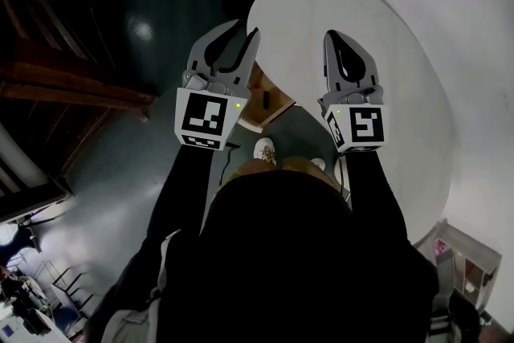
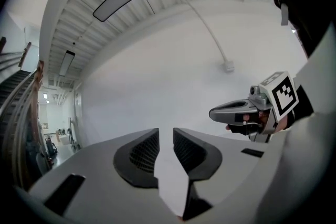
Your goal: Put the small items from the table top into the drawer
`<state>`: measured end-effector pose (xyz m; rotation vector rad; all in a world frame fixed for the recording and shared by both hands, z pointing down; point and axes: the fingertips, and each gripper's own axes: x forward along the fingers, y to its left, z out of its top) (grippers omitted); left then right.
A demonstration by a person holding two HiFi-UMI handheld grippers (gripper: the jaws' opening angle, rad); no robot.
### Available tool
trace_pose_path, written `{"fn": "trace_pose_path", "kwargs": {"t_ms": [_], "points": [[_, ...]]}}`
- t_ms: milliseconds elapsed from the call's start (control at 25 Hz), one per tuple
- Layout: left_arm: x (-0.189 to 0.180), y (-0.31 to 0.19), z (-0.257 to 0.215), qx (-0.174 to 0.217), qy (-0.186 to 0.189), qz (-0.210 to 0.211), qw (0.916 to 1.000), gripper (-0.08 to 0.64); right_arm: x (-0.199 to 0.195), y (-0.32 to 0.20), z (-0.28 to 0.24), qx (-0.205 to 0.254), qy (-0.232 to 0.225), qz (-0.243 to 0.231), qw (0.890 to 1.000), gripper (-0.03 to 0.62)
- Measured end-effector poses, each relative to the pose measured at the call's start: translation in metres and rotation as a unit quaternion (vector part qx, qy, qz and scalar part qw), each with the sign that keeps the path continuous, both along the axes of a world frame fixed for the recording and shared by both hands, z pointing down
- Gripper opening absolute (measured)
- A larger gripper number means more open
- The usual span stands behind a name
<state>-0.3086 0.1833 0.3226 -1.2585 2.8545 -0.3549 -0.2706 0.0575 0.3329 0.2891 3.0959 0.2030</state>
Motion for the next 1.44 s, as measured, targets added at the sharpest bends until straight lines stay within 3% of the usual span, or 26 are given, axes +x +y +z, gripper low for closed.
{"fn": "trace_pose_path", "kwargs": {"t_ms": [80, 280, 440, 640, 1440], "points": [[-0.002, -0.001, 0.003, -0.008, 0.0, -0.01, 0.9999, 0.015, -0.001, -0.001, -0.001, 0.002, 0.0, -0.001, 1.0, 0.026], [-0.005, -0.003, 0.005, 0.004, 0.01, -0.01, 0.9999, 0.014, -0.003, 0.001, 0.001, 0.0, 0.002, -0.01, 1.0, 0.026], [-0.006, -0.006, 0.007, 0.004, 0.014, -0.008, 0.9999, 0.014, -0.001, 0.016, 0.002, 0.031, 0.009, -0.058, 0.998, 0.026], [-0.006, -0.01, 0.007, 0.01, 0.017, -0.005, 0.9998, 0.014, -0.001, 0.023, 0.003, 0.036, 0.015, -0.079, 0.996, 0.026], [-0.004, -0.016, 0.004, 0.008, 0.008, 0.003, 0.9999, 0.014, -0.003, 0.014, 0.0, 0.036, 0.014, -0.072, 0.997, 0.026]]}}
